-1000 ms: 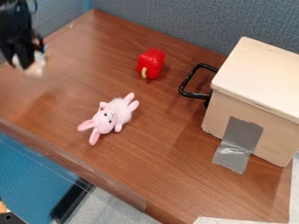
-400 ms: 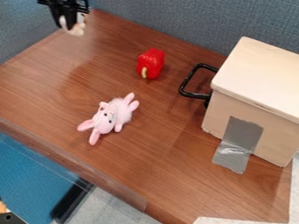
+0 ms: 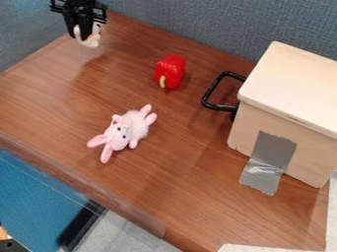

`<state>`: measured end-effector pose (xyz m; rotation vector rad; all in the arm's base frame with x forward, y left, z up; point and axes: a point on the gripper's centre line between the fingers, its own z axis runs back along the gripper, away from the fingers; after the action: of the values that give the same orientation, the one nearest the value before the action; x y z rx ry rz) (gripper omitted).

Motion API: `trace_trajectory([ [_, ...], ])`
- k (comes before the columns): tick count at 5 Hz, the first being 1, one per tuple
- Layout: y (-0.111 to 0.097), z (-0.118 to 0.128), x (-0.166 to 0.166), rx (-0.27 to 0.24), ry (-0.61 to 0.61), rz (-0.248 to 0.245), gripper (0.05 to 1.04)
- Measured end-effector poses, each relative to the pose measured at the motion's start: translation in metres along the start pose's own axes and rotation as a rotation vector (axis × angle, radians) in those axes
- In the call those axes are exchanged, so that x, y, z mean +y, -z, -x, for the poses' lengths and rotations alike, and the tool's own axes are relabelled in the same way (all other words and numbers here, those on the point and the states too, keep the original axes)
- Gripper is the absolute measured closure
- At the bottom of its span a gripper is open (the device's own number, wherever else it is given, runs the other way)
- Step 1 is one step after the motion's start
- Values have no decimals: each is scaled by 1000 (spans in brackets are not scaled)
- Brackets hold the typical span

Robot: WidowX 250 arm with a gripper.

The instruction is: Move the white object to the top of the left side of the table

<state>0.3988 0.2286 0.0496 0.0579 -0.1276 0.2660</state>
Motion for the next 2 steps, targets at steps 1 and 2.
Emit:
trace_trajectory([
  [1, 12, 12, 1, 46, 33, -16, 534],
  [2, 20, 21, -1, 69, 44, -9, 226],
])
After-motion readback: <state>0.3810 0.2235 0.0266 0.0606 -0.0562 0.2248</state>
